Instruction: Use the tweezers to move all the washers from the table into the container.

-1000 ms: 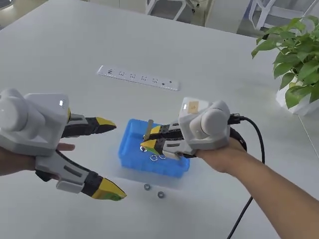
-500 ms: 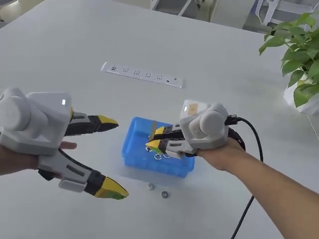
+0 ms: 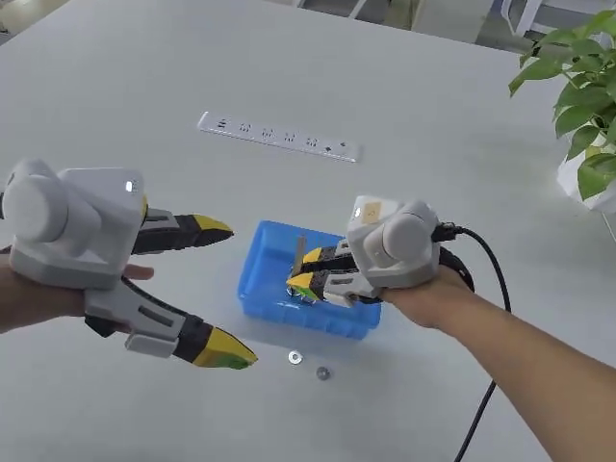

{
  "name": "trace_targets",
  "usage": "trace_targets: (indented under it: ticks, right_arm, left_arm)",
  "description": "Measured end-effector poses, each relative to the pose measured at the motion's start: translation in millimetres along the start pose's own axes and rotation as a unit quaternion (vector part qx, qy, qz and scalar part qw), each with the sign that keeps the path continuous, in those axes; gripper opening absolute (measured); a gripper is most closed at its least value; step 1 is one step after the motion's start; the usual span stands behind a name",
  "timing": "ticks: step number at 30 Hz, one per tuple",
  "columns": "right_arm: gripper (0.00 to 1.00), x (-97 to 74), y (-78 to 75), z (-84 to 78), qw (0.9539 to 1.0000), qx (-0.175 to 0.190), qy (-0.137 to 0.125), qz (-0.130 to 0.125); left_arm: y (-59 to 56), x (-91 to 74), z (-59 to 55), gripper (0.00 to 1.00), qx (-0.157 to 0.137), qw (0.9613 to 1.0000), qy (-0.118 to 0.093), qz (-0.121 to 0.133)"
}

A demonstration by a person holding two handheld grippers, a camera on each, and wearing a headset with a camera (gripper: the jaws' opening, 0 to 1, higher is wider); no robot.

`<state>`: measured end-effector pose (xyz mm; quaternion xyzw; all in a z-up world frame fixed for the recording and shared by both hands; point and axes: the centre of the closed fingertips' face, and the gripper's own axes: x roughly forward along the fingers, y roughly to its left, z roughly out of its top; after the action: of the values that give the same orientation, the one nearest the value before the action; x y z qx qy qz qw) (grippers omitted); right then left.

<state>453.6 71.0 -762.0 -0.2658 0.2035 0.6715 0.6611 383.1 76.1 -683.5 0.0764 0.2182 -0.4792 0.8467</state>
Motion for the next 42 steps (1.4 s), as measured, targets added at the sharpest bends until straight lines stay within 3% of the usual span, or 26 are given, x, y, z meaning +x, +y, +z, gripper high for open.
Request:
trace_targets:
  ticks: [7,11,35,42]
  right_arm:
    - [0.09,0.3,-0.7,0.0,0.9999,0.009,-0.005,0.004]
    - [0.09,0.7,-0.7,0.2,0.9999,0.009,-0.005,0.005]
    - [0.09,2.2,3.4,-0.3,0.9998,-0.016,0.005,0.014]
    - [0.09,2.5,5.2,-0.4,0.9994,-0.026,0.007,0.021]
  left_arm:
    - [4.9,6.0,3.8,0.93,0.003,1.0000,-0.001,-0.005]
    - [9.5,12.2,8.0,0.87,0.008,0.9999,0.000,-0.009]
    - [39.9,49.2,21.5,0.27,0.079,0.9960,0.034,-0.025]
    - [36.3,59.0,20.8,0.14,0.090,0.9935,0.041,-0.057]
